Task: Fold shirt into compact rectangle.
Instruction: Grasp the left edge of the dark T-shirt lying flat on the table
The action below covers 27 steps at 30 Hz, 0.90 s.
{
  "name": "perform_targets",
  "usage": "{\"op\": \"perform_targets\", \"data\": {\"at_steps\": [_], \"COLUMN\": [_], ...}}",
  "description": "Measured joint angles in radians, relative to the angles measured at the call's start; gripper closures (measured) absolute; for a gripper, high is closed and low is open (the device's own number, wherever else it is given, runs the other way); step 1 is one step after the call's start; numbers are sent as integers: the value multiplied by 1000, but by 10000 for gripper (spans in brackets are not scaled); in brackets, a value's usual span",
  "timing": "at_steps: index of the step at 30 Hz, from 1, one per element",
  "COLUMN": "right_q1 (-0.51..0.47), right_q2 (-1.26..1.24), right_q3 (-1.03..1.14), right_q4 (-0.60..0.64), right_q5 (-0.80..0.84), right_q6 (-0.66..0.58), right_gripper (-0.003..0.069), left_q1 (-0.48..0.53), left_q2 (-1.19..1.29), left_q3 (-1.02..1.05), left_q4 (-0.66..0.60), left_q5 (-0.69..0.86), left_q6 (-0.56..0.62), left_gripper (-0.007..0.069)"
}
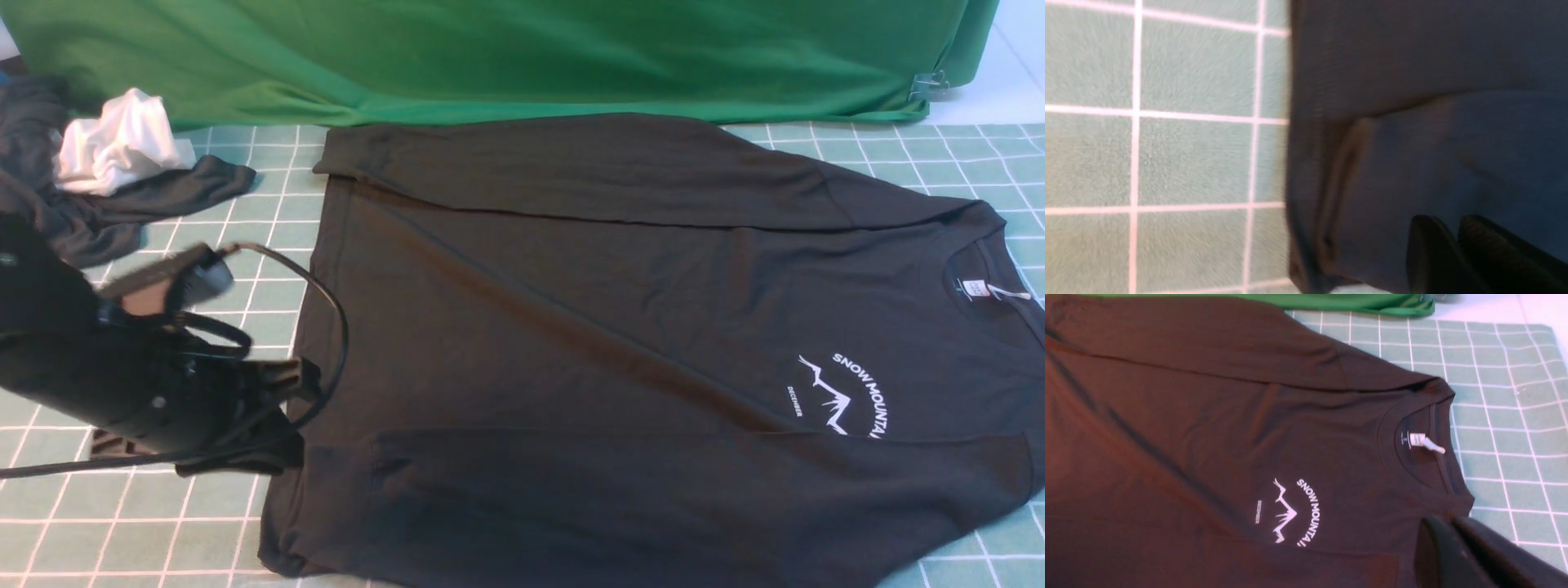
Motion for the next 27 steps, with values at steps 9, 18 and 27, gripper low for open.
{"op": "perform_targets", "data": {"at_steps": [9,18,27], "right_q1": [0,0,0], "right_q2": [8,8,8], "right_q3": [0,0,0], "right_q4": [0,0,0], "right_q5": [-11,-11,-11], "right_q6": [0,0,0], "right_gripper": [613,601,582], "left_q1": [-50,-136,-137], "left_q2": [127,131,131], "left_q3": [-2,-42,-42], "left_q4": [29,125,262], "left_q5": [-98,-172,-171], "left_q6": [49,51,-95], "left_gripper": [293,232,232]}}
